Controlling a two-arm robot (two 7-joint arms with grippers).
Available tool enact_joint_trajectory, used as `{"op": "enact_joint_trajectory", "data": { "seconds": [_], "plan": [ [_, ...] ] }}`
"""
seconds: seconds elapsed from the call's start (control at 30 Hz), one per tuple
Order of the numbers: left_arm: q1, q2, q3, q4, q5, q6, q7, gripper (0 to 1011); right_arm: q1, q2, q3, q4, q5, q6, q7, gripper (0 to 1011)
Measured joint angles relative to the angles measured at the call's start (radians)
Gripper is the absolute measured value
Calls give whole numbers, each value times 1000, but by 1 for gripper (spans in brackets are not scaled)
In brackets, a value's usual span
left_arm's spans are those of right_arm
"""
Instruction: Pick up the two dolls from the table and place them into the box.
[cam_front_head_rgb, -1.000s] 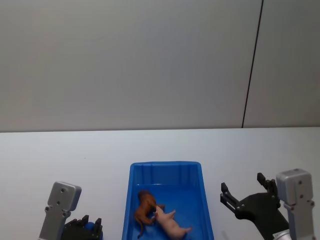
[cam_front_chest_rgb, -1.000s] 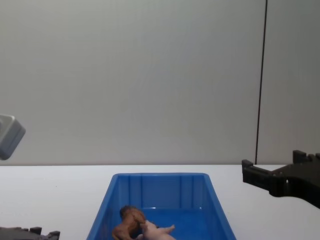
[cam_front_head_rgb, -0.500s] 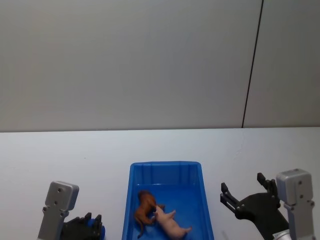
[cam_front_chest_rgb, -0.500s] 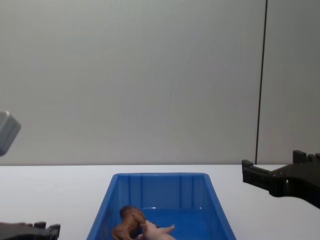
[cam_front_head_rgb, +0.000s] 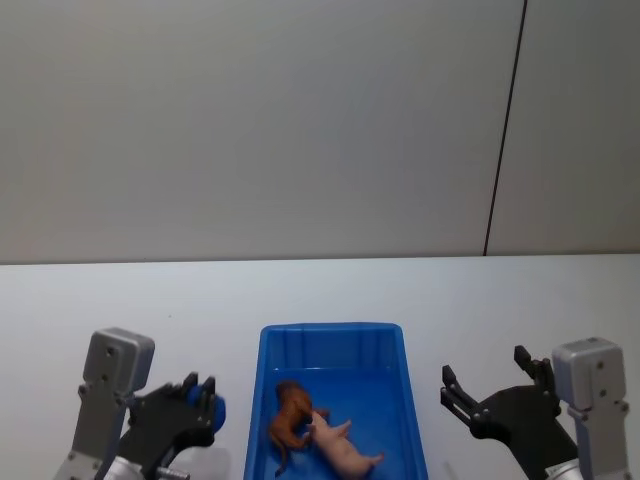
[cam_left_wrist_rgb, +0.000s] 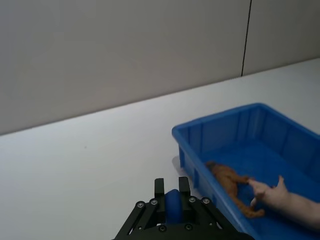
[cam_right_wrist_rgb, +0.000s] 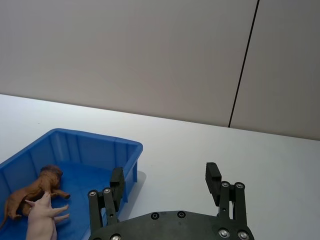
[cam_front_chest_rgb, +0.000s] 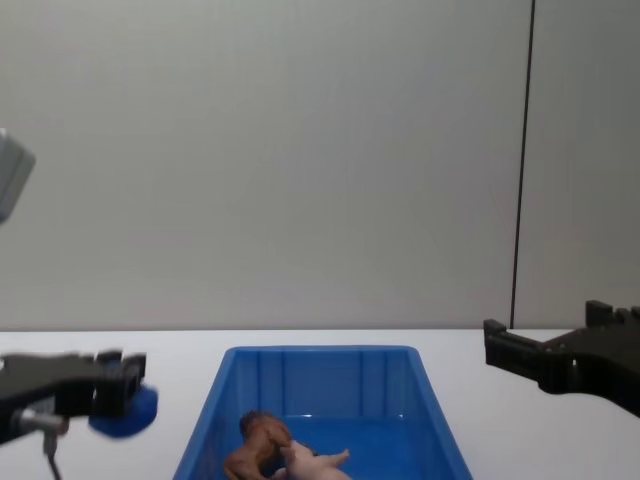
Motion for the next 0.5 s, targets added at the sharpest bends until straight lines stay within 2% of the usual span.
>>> {"op": "enact_joint_trajectory", "data": {
  "seconds": [0.3,0.5],
  "plan": [
    [-24,-6,-6,-21,27,-69,-73,157,0,0,0,0,0,0,0,1001],
    [-46,-13,-9,-26,34,-113,-156,157,0,0,0,0,0,0,0,1001]
  ]
}}
